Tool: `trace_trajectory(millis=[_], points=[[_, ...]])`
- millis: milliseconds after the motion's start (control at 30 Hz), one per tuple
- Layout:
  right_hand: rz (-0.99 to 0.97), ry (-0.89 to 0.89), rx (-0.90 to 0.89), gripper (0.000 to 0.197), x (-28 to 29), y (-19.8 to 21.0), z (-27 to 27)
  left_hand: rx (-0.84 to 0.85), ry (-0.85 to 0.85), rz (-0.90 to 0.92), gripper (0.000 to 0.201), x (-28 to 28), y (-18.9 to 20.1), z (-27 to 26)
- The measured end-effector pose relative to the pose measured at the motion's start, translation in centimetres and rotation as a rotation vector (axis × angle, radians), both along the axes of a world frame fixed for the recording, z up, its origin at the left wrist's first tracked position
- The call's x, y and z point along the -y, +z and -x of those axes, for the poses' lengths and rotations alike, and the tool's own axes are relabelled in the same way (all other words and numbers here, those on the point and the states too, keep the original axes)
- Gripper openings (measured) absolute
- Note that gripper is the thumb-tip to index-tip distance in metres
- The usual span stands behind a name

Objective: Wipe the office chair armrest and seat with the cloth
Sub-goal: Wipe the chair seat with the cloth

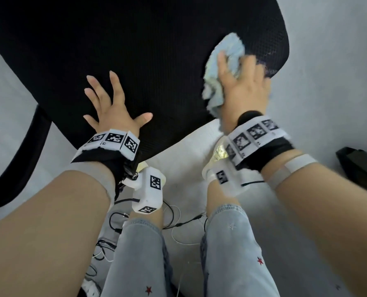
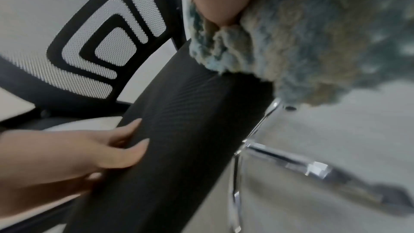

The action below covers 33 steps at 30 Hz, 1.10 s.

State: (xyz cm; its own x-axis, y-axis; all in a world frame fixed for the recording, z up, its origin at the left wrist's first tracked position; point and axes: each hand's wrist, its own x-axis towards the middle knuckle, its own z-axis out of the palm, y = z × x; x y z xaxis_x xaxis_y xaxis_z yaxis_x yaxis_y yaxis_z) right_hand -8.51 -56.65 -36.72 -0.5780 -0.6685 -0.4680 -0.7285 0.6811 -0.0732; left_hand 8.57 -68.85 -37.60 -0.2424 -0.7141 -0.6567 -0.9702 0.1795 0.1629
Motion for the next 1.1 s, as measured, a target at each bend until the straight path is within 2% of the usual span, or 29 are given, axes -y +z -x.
trace_trajectory(millis=[100,200,267,300,400,433,533,567,600,633,733,800,833,900,967,1000,1067,1100], points=[[0.025,0.228,0.107,0.054,0.7,-0.9,-5.4,0.013,0.009,-0.003,0.103,0.0,0.0,0.1],[0.073,0.504,0.218,0.057,0.2,-0.8,-7.2,0.005,-0.002,-0.025,0.101,0.3,0.0,-0.1],[0.088,0.542,0.133,0.053,0.2,-0.4,-4.3,0.008,-0.007,-0.019,0.103,0.4,0.1,-0.2],[0.054,0.479,0.117,0.058,0.1,-0.6,-2.3,0.014,-0.007,-0.016,0.104,0.4,0.1,-0.2],[0.107,0.097,0.076,0.094,-1.3,-0.3,3.5,0.023,0.005,-0.025,0.104,0.2,0.2,0.0],[0.107,0.042,0.049,0.097,-1.8,0.0,4.3,0.020,0.009,-0.030,0.105,0.2,0.2,0.1],[0.134,-0.133,0.006,0.082,-2.0,-0.2,4.3,0.035,0.041,-0.043,0.107,0.0,0.4,0.8],[0.108,-0.181,0.007,0.083,-1.3,-0.2,3.6,0.050,0.058,-0.052,0.108,-0.1,0.6,1.3],[0.065,-0.168,0.019,0.084,-0.7,-0.4,2.4,0.065,0.072,-0.064,0.108,0.0,0.7,1.8],[0.028,-0.073,0.043,0.081,-0.1,-0.5,0.7,0.078,0.083,-0.081,0.109,0.1,0.8,2.2],[0.026,0.314,0.172,0.056,-0.2,-0.8,-5.3,0.087,0.088,-0.142,0.108,0.6,1.1,2.9],[0.069,0.482,0.261,0.056,-0.8,-0.7,-6.6,0.041,0.080,-0.189,0.108,0.8,1.4,2.8],[0.066,0.504,0.270,0.055,-0.8,-0.3,-5.8,0.005,0.067,-0.207,0.109,0.8,1.5,2.8],[0.023,0.487,0.192,0.057,-1.1,-0.1,-2.5,-0.071,0.034,-0.231,0.106,0.6,1.9,3.5],[0.006,0.264,0.117,0.083,-2.1,0.4,2.1,-0.135,0.020,-0.252,0.102,0.0,2.0,4.6],[0.033,0.135,0.058,0.089,-2.6,0.8,4.3,-0.154,0.020,-0.261,0.100,-0.2,2.1,5.2],[0.071,-0.042,-0.045,0.085,-3.1,0.9,6.6,-0.142,-0.001,-0.273,0.100,-0.5,2.1,6.1],[0.051,-0.062,-0.035,0.079,-3.0,0.7,6.2,-0.116,-0.020,-0.280,0.101,-0.6,2.1,6.4]])
